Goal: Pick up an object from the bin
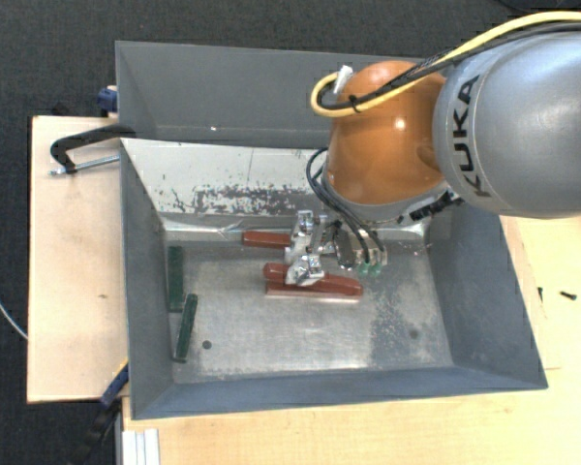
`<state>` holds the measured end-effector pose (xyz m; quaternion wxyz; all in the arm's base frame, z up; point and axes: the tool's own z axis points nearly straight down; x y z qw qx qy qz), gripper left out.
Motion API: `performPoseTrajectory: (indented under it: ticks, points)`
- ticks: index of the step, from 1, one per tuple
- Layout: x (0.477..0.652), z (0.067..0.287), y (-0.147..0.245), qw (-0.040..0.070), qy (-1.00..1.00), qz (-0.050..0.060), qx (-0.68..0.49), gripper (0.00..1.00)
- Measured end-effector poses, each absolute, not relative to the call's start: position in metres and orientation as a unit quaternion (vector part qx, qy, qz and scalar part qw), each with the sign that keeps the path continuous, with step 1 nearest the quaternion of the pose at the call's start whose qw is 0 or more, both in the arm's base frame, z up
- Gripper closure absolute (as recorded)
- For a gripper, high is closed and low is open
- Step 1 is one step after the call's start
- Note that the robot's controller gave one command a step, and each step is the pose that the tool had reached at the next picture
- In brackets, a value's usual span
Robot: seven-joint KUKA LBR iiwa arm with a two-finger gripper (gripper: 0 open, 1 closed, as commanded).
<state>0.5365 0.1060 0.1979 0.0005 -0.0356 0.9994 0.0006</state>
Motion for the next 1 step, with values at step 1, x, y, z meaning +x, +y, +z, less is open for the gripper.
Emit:
performPoseTrajectory:
  ticks: [1]
  points:
    - [0.5313, 0.2411, 0.1046, 0.002, 0.998, 0.001, -0.059, 1.0]
